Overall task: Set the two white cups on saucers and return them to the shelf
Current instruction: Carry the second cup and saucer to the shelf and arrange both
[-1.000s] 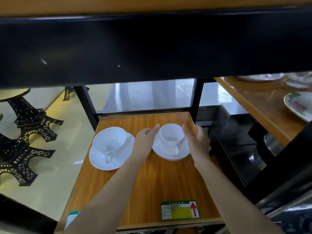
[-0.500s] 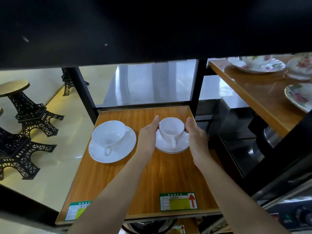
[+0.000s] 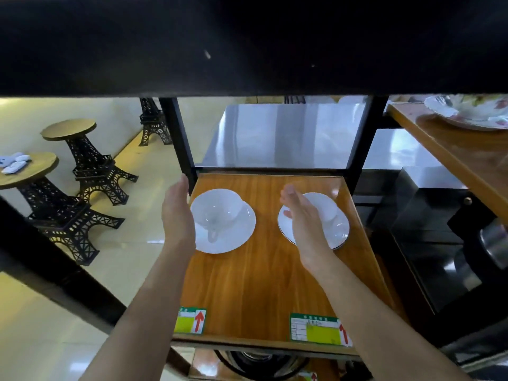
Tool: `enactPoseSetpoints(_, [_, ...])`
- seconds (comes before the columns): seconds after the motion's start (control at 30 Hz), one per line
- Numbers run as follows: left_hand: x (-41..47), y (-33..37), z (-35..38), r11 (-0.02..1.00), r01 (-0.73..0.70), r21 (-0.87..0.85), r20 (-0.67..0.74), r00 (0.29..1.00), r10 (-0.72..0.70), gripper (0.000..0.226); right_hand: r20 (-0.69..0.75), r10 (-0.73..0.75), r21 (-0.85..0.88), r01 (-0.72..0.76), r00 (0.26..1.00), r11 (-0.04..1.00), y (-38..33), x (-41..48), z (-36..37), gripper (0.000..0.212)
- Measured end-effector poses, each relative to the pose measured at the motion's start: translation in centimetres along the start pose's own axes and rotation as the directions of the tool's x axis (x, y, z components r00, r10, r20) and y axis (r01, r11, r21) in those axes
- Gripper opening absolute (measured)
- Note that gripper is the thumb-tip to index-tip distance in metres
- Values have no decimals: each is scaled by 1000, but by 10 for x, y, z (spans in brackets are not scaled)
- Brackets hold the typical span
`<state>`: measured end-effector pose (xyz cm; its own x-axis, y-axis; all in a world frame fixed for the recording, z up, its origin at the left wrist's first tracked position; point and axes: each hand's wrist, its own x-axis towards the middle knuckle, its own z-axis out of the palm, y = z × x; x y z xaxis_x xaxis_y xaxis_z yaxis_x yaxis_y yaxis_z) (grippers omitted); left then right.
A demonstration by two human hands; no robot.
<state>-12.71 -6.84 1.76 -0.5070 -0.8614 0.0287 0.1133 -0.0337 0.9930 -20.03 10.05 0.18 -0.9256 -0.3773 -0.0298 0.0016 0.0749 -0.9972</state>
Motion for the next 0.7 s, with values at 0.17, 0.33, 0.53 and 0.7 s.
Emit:
enactPoseSetpoints(0.17, [3, -15, -32, 970, 242, 34, 71, 967, -244, 57, 270, 157, 24, -170, 950, 985, 10, -1, 39, 84])
enactPoseSetpoints(0.33, [-3, -20, -35, 957, 277, 89, 90, 955, -284, 68, 301, 168, 42, -189, 939, 981, 10, -1, 55, 86])
enactPoseSetpoints(0.53, [1, -18, -31, 959, 264, 102, 121, 954, -275, 64, 271, 152, 44, -170, 951, 984, 9, -5, 58, 70])
enactPoseSetpoints(0.7, [7, -20, -30, 953, 282, 108, 116, 949, -294, 67, 241, 127, 42, -141, 962, 989, 12, -9, 60, 58])
